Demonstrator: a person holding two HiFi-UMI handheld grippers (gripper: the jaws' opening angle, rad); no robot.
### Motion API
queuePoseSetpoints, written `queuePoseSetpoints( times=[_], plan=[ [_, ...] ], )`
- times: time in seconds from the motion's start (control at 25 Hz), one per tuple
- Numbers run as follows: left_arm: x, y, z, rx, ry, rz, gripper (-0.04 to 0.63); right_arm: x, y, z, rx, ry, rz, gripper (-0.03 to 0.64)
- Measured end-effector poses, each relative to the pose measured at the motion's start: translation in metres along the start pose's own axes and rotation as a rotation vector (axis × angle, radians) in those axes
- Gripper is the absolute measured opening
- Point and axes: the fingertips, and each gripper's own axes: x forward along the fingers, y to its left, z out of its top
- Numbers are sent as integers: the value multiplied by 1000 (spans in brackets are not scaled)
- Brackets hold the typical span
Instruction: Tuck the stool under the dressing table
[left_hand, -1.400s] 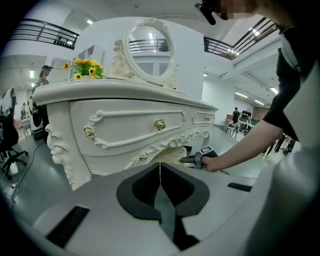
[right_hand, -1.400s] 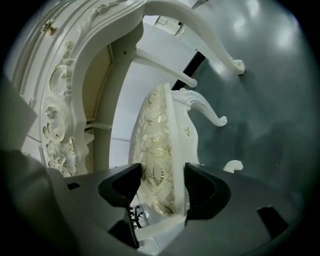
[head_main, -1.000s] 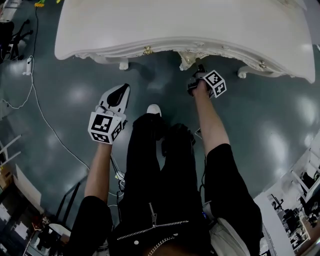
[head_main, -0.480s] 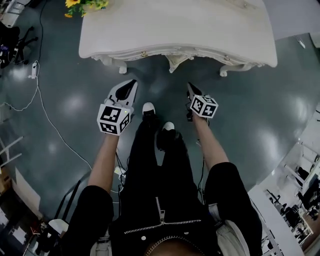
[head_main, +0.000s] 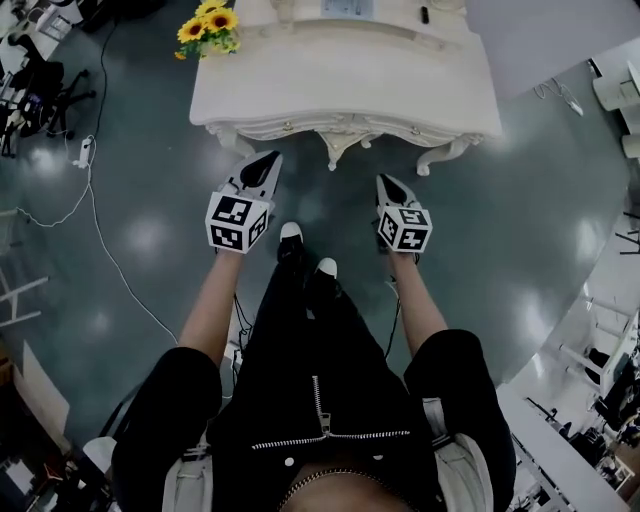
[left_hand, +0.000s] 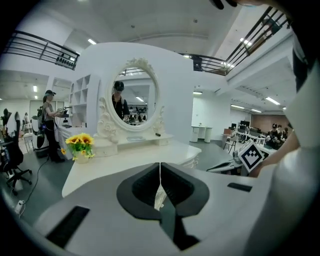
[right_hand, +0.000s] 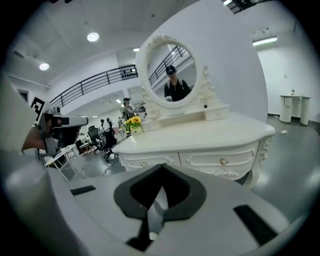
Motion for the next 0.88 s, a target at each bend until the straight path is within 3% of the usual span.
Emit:
queuePoseSetpoints(
  times=[0.24, 0.48, 0.88],
  plan=[
    [-29, -17, 59, 49, -94, 12, 23, -47, 40, 90, -140, -153, 31, 3],
    [-49, -27, 96, 75, -166, 22, 23, -83, 64, 161, -214, -279, 46, 3],
    [-57, -46, 96, 76, -185, 2, 23, -118, 85, 183, -276, -344, 64, 2]
  ],
)
